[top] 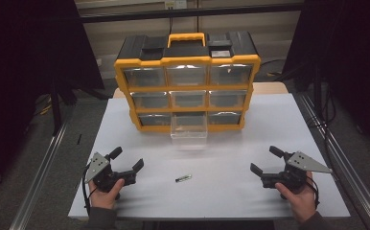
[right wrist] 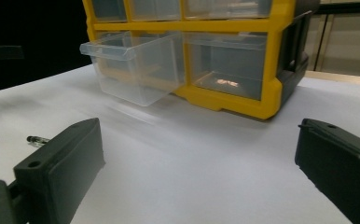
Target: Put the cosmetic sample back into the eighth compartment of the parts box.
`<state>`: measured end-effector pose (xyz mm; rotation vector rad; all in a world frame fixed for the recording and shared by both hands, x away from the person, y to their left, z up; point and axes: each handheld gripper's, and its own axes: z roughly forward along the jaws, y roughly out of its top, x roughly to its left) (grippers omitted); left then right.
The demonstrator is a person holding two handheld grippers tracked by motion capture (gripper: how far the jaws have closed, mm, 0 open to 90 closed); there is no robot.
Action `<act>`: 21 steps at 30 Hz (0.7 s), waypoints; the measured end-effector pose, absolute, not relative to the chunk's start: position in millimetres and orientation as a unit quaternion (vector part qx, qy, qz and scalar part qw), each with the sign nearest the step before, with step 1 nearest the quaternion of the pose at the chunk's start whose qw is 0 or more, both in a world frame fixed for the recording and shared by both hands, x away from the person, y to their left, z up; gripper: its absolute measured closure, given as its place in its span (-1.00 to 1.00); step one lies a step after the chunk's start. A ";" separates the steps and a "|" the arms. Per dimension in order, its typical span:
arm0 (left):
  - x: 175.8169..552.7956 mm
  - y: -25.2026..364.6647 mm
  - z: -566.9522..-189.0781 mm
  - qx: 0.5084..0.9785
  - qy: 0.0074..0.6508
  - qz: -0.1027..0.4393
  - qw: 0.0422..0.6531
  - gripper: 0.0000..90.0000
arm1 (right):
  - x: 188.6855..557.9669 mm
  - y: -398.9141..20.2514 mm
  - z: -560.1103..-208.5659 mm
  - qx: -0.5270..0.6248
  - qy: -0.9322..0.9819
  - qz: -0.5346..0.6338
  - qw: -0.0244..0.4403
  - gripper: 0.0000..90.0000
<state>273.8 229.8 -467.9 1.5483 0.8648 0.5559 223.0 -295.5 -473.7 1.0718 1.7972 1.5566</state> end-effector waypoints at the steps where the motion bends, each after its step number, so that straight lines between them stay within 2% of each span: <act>1: 273.8 229.8 -467.9 0.667 0.373 0.240 0.598 -0.95 | 223.0 -295.5 -473.7 0.396 0.665 0.576 0.264 -0.99; 21: 272.8 230.5 -468.0 0.669 0.375 0.244 0.594 -0.95 | 236.8 -265.7 -469.6 0.368 0.699 0.572 0.222 -0.98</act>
